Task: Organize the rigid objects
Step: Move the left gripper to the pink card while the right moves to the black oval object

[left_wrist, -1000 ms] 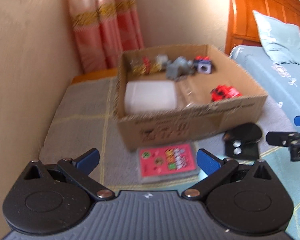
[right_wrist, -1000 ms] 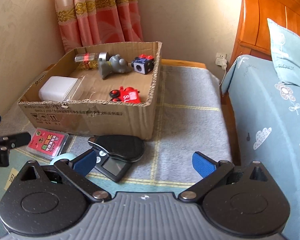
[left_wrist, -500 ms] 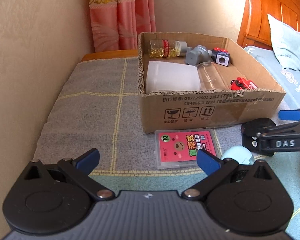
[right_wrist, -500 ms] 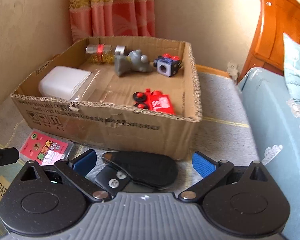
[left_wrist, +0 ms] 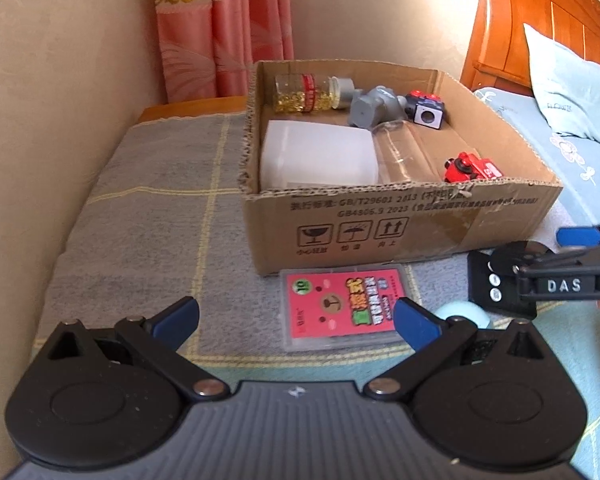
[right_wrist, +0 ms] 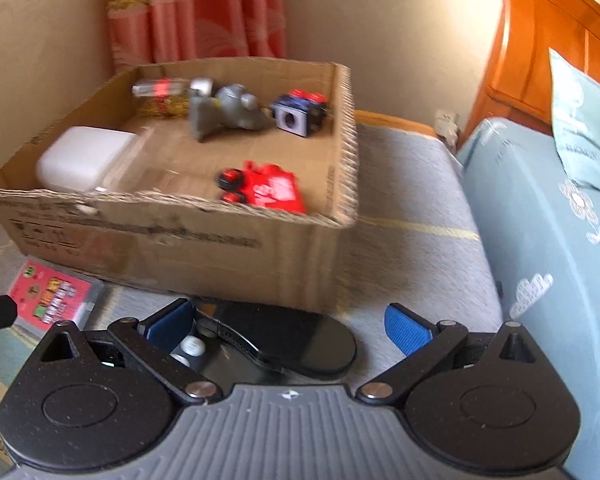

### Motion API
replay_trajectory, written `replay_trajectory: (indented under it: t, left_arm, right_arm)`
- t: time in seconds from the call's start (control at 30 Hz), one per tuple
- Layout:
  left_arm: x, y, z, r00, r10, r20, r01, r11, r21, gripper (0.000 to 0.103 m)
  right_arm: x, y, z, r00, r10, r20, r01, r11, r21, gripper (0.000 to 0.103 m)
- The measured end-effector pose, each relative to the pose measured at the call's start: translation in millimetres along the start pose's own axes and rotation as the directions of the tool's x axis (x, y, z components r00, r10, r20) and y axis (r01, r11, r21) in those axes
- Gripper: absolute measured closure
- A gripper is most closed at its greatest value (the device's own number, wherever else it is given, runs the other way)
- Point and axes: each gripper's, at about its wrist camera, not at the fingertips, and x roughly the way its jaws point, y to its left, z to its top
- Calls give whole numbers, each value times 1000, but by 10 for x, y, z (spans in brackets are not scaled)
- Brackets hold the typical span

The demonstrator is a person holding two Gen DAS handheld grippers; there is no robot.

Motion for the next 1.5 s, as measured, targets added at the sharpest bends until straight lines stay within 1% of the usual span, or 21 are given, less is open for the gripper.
replay_trajectory:
  t: [0.1, 0.23, 0.37, 0.47, 0.57, 0.73, 0.8, 0.83, 1.1, 1.17, 1.23, 1.3, 1.5]
  left_arm:
    - [83, -46, 32, 1000, -19, -4, 19, 1000, -2, 1]
    - [226, -117, 78, 999, -48, -19, 49, 999, 3, 1]
    - [407, -182, 115, 997, -58, -46, 59, 998, 24, 1]
    - [509, -211, 119, 997, -49, -63, 52, 998, 41, 1]
    - [543, -227, 110, 998, -31, -49, 35, 997, 72, 0]
    - [501, -73, 79, 999, 26, -39, -24, 998, 53, 0]
    - [484, 22, 50, 999, 29, -43, -27, 999, 28, 0]
    - [484, 75, 31, 999, 18, -49, -18, 1000, 1, 0]
    - [466, 89, -17, 999, 39, -24, -40, 999, -25, 0]
    - [459, 90, -30, 999, 41, -16, -41, 999, -26, 0]
    - [444, 92, -50, 999, 42, -11, -42, 999, -26, 0]
    - [442, 95, -53, 999, 42, -11, -43, 999, -27, 0]
    - [430, 91, -68, 999, 44, -4, -44, 999, -29, 0]
  right_arm:
    - [12, -95, -61, 1000, -14, -14, 14, 1000, 13, 0]
    - [11, -206, -83, 1000, 19, -22, -18, 999, 34, 0]
    - [41, -281, -79, 998, 46, -36, -45, 998, 42, 0]
    - [56, -328, -94, 997, 69, -39, -66, 996, 67, 0]
    - [62, -332, -99, 996, 75, -38, -72, 995, 66, 0]
    - [65, -344, -92, 996, 81, -44, -78, 995, 64, 0]
    - [68, -348, -96, 996, 82, -40, -79, 995, 64, 0]
    - [67, -349, -102, 996, 82, -36, -80, 995, 66, 0]
    - [42, -331, -179, 998, 56, 1, -56, 994, 97, 0]
    - [23, -323, -181, 998, 56, -10, -55, 993, 104, 0]
    - [9, -286, -174, 997, 68, -18, -66, 993, 93, 0]
    - [-12, -235, -159, 997, 80, 6, -80, 993, 85, 0]
    - [98, -169, -57, 1000, -1, 27, -1, 995, 101, 0]
